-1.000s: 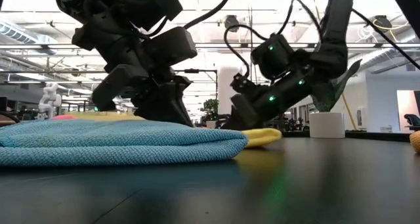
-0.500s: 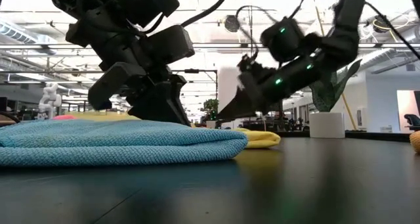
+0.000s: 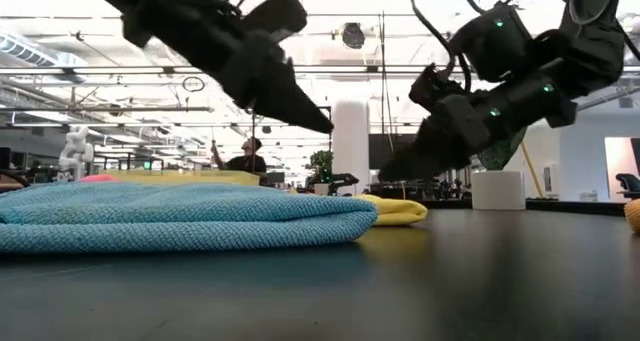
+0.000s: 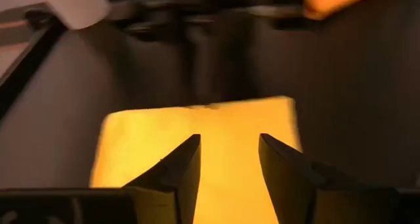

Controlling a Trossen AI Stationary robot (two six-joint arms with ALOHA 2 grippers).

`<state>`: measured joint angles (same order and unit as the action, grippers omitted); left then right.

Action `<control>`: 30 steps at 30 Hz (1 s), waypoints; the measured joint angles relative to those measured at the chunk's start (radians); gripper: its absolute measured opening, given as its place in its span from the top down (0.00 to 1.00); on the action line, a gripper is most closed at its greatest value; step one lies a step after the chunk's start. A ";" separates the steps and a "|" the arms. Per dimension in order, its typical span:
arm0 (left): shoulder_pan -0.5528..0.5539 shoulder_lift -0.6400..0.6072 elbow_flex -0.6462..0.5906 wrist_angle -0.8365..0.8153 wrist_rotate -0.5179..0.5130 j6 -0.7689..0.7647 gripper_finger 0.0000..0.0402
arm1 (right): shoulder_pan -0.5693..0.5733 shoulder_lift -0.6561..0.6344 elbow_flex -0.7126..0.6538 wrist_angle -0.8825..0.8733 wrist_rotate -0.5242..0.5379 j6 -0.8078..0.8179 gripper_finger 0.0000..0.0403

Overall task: Fold microfiber towels
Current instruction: Fold the yellow microfiber cloth

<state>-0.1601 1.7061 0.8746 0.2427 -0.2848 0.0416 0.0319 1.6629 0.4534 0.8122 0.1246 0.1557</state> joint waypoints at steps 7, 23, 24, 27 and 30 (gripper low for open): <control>0.148 0.095 -0.002 -0.031 -0.016 -0.108 0.77 | 0.039 0.071 0.029 0.010 -0.018 -0.010 0.77; 0.206 0.176 -0.001 -0.037 -0.022 -0.120 0.98 | 0.084 0.115 0.041 -0.035 -0.069 -0.069 0.77; 0.194 0.167 -0.002 -0.040 -0.037 -0.115 0.97 | 0.087 0.112 0.039 -0.027 -0.071 -0.075 0.77; 0.155 0.125 -0.003 -0.059 -0.081 -0.089 0.95 | 0.090 0.086 0.038 -0.018 -0.078 -0.094 0.77; 0.123 0.085 -0.002 -0.076 -0.102 -0.061 0.95 | 0.091 0.057 0.039 -0.014 -0.077 -0.092 0.76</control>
<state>-0.0372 1.7915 0.8730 0.1670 -0.3870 -0.0195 0.1226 1.7199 0.4920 0.7979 0.0471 0.0634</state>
